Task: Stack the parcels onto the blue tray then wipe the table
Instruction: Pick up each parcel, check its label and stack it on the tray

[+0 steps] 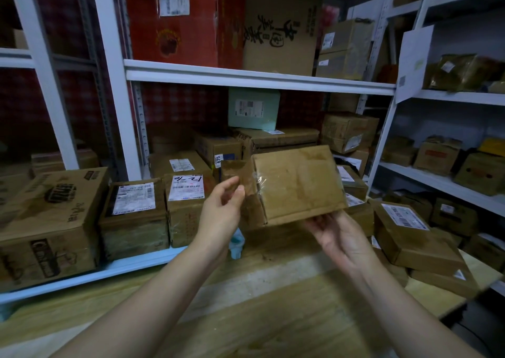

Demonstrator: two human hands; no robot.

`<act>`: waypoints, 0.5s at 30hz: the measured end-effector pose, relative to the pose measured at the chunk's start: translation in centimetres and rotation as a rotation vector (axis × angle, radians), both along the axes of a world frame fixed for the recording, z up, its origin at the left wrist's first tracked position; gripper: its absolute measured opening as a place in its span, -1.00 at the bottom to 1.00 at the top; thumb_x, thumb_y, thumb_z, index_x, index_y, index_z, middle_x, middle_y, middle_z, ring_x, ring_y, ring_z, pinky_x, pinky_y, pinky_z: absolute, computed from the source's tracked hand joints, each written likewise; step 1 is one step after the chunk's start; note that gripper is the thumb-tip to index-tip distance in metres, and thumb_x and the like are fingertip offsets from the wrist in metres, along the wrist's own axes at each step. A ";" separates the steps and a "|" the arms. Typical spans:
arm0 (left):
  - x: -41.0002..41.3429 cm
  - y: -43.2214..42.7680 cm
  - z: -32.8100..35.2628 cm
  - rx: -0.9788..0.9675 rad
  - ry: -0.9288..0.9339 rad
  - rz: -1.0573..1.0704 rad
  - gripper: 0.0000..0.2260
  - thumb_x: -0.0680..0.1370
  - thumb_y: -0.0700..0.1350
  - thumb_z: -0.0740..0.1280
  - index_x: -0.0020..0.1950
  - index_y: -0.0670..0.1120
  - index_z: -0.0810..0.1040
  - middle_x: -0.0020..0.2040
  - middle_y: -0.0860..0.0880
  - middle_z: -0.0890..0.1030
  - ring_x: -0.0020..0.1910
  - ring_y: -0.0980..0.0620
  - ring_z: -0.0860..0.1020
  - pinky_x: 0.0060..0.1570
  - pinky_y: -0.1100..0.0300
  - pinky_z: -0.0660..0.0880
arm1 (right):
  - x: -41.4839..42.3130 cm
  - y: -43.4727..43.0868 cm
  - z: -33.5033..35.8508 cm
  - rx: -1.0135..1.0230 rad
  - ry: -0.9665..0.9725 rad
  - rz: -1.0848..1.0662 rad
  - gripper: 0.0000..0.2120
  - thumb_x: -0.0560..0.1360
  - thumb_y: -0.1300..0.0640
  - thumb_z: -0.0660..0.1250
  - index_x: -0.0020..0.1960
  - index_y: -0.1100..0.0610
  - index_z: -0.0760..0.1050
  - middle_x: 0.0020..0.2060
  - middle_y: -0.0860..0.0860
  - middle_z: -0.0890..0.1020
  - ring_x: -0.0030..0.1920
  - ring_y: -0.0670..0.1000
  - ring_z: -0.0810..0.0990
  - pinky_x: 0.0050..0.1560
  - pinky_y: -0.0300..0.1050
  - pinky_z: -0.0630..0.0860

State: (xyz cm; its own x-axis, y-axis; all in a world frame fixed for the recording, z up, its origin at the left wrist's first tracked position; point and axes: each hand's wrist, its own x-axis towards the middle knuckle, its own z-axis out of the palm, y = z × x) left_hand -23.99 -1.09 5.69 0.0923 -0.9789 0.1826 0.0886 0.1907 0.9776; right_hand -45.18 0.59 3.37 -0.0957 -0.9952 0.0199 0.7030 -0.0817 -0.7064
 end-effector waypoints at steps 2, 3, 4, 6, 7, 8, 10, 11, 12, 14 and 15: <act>0.2 0.1 0.0 0.055 0.011 -0.022 -0.70 0.63 0.06 0.22 0.34 0.07 0.50 0.20 0.08 0.59 0.15 0.15 0.52 -0.11 0.34 0.39 | 0.0 0.0 0.0 0.005 0.026 -0.012 -0.83 0.57 0.26 0.31 0.12 0.20 0.60 0.27 0.25 0.60 0.31 0.18 0.56 0.24 0.15 0.53; 0.3 0.1 0.0 0.085 0.015 -0.031 -0.68 0.62 0.13 0.19 0.30 0.07 0.53 0.17 0.10 0.61 0.14 0.15 0.52 -0.08 0.31 0.38 | 0.1 0.0 0.1 0.006 0.042 -0.015 -0.83 0.58 0.25 0.30 0.13 0.20 0.60 0.23 0.24 0.63 0.27 0.16 0.60 0.23 0.14 0.55; 0.3 0.1 0.1 0.117 0.011 -0.040 -0.66 0.61 0.19 0.16 0.22 0.07 0.57 0.14 0.10 0.63 0.14 0.13 0.53 -0.03 0.27 0.38 | 0.1 0.0 0.1 0.009 0.062 -0.023 -0.83 0.58 0.26 0.30 0.13 0.21 0.60 0.19 0.23 0.65 0.24 0.15 0.62 0.22 0.14 0.56; 0.5 0.0 0.2 0.190 0.025 -0.048 -0.61 0.59 0.29 0.11 0.05 0.09 0.61 0.04 0.08 0.67 0.07 0.08 0.56 0.03 0.16 0.38 | 0.0 -0.1 0.2 0.020 0.094 -0.057 -0.83 0.58 0.27 0.29 0.12 0.21 0.61 0.16 0.20 0.67 0.22 0.15 0.63 0.25 0.14 0.56; 0.5 0.0 0.2 0.220 0.044 -0.047 -0.58 0.57 0.31 0.10 -0.02 0.07 0.61 -0.05 0.07 0.68 -0.01 0.07 0.57 -0.01 0.14 0.39 | 0.0 -0.1 0.2 0.027 0.100 -0.080 -0.82 0.58 0.27 0.29 0.13 0.20 0.61 0.15 0.20 0.68 0.22 0.14 0.63 0.26 0.12 0.56; 0.7 -0.2 0.1 0.245 0.062 -0.049 -0.55 0.56 0.34 0.11 -0.09 0.04 0.61 -0.16 0.06 0.67 -0.11 0.06 0.56 -0.07 0.14 0.40 | 0.0 -0.2 0.3 0.030 0.100 -0.105 -0.82 0.58 0.27 0.30 0.14 0.19 0.61 0.15 0.19 0.67 0.20 0.13 0.64 0.24 0.09 0.58; 0.9 -0.3 -0.2 0.286 0.069 -0.078 -0.51 0.54 0.36 0.11 -0.17 0.00 0.59 -0.34 0.05 0.62 -0.23 0.04 0.53 -0.16 0.16 0.40 | -0.2 -0.3 0.4 0.028 0.113 -0.146 -0.81 0.57 0.25 0.32 0.16 0.16 0.61 0.14 0.18 0.68 0.15 0.10 0.67 0.16 0.02 0.63; 0.9 -0.1 -0.3 0.305 0.065 -0.104 -0.50 0.55 0.35 0.11 -0.14 -0.02 0.59 -0.35 0.06 0.62 -0.23 0.04 0.54 -0.17 0.16 0.41 | -0.1 -0.3 0.5 0.031 0.120 -0.160 -0.79 0.56 0.24 0.34 0.18 0.13 0.61 0.12 0.16 0.69 0.12 0.09 0.68 0.11 0.00 0.65; 1.0 0.0 -0.4 0.323 0.057 -0.127 -0.51 0.55 0.34 0.12 -0.08 -0.02 0.62 -0.30 0.05 0.65 -0.20 0.04 0.58 -0.18 0.16 0.42 | -0.1 -0.4 0.5 0.033 0.123 -0.169 -0.74 0.54 0.24 0.36 0.21 0.10 0.60 0.10 0.15 0.70 0.10 0.08 0.69 0.07 -0.02 0.66; 0.9 0.2 -0.4 0.356 0.048 -0.138 -0.63 0.56 0.25 0.22 0.07 0.00 0.63 -0.07 0.01 0.70 -0.02 0.01 0.61 -0.15 0.14 0.44 | 0.0 -0.5 0.6 0.035 0.111 -0.171 -0.65 0.51 0.23 0.39 0.29 0.09 0.56 0.12 0.16 0.69 0.11 0.08 0.69 0.03 -0.05 0.67; 0.8 0.3 -0.4 0.360 0.053 -0.129 -0.71 0.58 0.16 0.27 0.11 0.00 0.62 0.01 -0.01 0.69 0.03 0.00 0.60 -0.15 0.13 0.45 | 0.1 -0.5 0.6 0.039 0.100 -0.170 -0.63 0.49 0.23 0.40 0.30 0.10 0.55 0.13 0.17 0.69 0.13 0.09 0.68 0.04 -0.04 0.66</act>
